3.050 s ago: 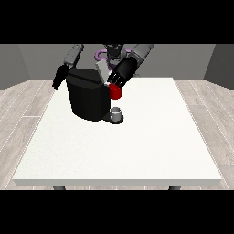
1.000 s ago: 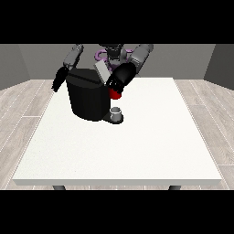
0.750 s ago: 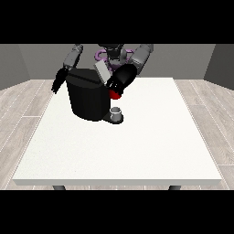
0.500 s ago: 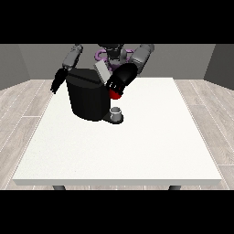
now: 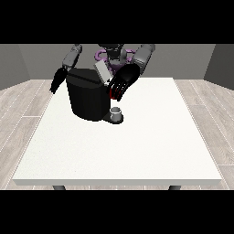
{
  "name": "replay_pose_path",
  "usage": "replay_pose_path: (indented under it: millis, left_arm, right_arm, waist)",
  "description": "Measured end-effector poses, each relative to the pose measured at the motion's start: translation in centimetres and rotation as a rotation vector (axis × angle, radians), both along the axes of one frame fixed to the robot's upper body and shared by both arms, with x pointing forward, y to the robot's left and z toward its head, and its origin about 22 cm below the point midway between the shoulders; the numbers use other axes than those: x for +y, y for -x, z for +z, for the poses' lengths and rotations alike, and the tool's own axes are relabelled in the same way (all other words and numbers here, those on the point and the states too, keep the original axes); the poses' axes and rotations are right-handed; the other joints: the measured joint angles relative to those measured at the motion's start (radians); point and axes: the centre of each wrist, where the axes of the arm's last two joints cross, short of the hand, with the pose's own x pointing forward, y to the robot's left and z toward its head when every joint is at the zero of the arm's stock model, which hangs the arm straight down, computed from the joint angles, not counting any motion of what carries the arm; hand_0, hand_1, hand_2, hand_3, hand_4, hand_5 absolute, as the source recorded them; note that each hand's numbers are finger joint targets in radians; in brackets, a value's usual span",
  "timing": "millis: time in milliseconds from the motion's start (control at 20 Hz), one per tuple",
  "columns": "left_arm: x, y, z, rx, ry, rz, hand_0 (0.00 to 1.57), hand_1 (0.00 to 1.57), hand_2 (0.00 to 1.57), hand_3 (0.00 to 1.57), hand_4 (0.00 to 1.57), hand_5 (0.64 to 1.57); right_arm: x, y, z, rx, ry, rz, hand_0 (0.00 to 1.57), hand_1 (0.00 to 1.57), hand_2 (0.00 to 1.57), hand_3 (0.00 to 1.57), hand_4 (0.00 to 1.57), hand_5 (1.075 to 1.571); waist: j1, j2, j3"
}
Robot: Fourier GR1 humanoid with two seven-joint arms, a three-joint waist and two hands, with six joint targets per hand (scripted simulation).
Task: Insert the coffee pod into the coffee machine and close the lid
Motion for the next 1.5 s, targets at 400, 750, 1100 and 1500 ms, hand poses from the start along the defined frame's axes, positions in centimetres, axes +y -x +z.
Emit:
replay_pose_path:
  millis: [400, 750, 1100, 1500]
  left_arm:
    - [-1.5, -0.4, -2.0, 0.080, -0.006, -0.020, 0.00, 0.00, 0.00, 0.00, 0.00, 1.571]
    - [-4.4, -0.5, -9.5, 0.255, 0.057, -0.078, 0.00, 0.00, 0.13, 0.00, 0.00, 1.571]
    - [-6.0, 1.0, -19.4, 0.422, 0.600, -0.204, 0.00, 0.00, 0.00, 0.00, 0.00, 1.571]
    - [-5.1, 7.2, -32.7, 0.657, 0.996, -0.118, 0.00, 0.00, 0.00, 0.00, 0.32, 1.571]
  right_arm:
    - [-1.9, 0.3, -3.0, 0.070, -0.037, -0.062, 0.00, 0.00, 0.00, 0.00, 0.00, 1.571]
    - [-4.6, 2.3, -8.0, 0.210, -0.062, -0.140, 0.00, 0.00, 0.00, 0.00, 0.00, 1.571]
    - [-7.1, 5.8, -12.3, 0.329, -0.080, -0.223, 0.00, 0.00, 0.00, 0.00, 0.00, 1.571]
    - [-7.9, 9.6, -15.0, 0.418, -0.096, -0.247, 0.00, 0.00, 0.00, 0.00, 0.00, 1.571]
  waist:
    - [0.072, -0.073, -0.0011]
    - [0.176, -0.225, -0.0021]
    - [0.301, -0.383, -0.0045]
    - [0.390, -0.609, -0.0034]
